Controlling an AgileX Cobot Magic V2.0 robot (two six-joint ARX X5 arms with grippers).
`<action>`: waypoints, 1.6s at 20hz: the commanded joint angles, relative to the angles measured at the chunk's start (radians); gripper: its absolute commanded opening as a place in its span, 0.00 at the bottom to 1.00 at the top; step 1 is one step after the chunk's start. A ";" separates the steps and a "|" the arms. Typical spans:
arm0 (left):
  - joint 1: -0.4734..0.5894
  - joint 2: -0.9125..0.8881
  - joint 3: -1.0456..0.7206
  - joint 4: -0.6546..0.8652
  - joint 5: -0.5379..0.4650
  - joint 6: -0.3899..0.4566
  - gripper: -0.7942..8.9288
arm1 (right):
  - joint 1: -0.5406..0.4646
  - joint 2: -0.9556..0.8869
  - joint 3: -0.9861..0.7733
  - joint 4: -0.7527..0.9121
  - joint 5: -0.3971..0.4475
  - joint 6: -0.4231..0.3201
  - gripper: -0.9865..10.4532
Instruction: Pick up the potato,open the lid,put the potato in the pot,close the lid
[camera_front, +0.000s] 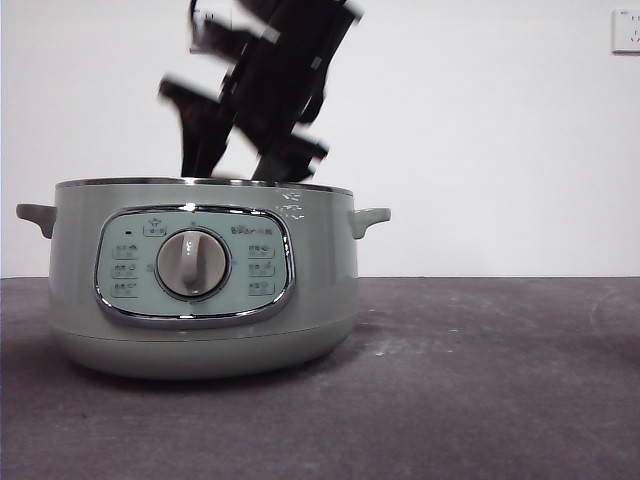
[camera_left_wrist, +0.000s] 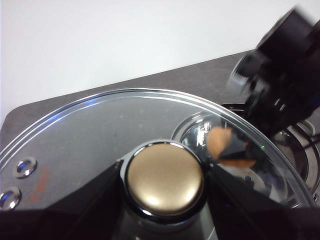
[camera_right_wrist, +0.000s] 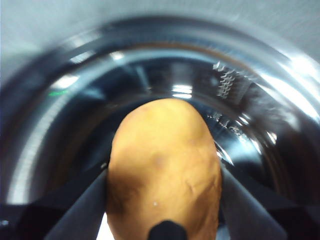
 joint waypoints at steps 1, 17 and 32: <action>0.002 -0.011 0.012 0.050 -0.006 0.002 0.07 | 0.017 0.049 0.006 -0.008 0.046 -0.047 0.08; 0.002 0.014 0.012 0.069 -0.005 0.002 0.07 | 0.029 -0.089 0.015 -0.122 0.051 -0.090 0.50; -0.016 0.638 0.012 0.598 0.291 -0.078 0.07 | 0.009 -0.741 0.014 -0.438 0.130 -0.041 0.50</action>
